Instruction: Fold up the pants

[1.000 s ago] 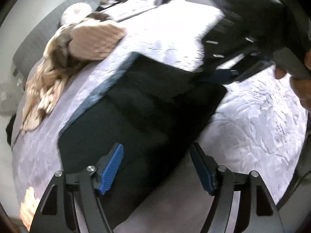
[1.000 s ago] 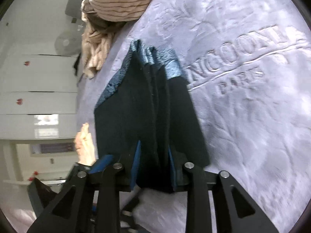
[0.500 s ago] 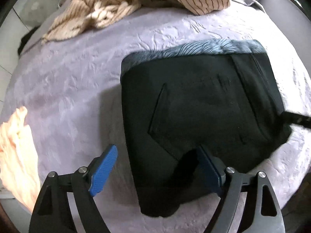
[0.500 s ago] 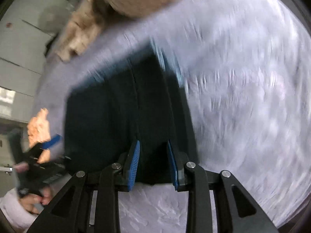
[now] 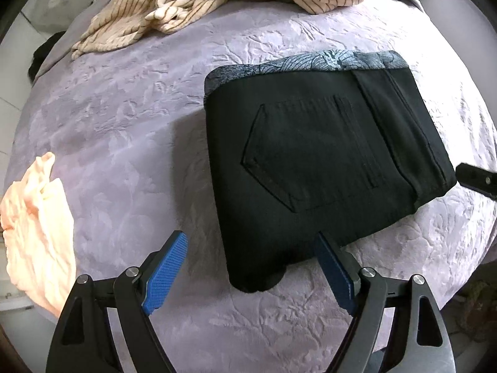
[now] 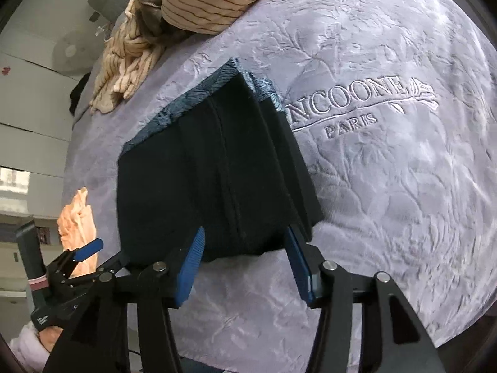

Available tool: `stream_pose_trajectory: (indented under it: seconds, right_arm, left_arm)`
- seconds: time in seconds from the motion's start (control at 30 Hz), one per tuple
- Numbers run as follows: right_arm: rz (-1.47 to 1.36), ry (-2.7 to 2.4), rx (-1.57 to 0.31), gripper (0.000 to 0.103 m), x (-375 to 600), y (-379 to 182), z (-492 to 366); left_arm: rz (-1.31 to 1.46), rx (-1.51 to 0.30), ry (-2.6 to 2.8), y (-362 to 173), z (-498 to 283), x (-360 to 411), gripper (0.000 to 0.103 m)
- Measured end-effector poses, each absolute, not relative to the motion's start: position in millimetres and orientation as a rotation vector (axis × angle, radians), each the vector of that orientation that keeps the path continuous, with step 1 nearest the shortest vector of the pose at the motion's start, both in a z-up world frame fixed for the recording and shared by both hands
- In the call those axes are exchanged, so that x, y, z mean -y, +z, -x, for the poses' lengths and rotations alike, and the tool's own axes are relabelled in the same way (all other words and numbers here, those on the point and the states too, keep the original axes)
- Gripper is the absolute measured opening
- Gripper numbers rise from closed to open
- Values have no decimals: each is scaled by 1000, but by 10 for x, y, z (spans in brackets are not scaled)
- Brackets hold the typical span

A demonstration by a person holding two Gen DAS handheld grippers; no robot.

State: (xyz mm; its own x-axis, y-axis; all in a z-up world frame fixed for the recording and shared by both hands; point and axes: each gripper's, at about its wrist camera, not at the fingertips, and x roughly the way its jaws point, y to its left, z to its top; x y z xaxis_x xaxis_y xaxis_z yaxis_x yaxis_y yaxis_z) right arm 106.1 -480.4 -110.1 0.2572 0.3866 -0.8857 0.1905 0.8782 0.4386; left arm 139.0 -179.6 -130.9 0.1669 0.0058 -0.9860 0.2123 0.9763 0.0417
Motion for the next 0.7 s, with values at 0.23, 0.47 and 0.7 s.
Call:
stream_pose_trajectory:
  seconds: [0.23,0.47,0.7]
  right_arm:
    - [-518,177,-1336,72,4758,-1005,-1034]
    - [-502,234,-1337,79,4795,-944,-1028]
    - [-466,290,-1331,85,4838,-867,-1036]
  left_arm:
    - [-146,-1382,-111,-1156,-1383,1839,85]
    - [-137,-1355,-83,-1000,-1282,1981,103]
    - [-153,-1340,-29,-879,-1189,2088,103]
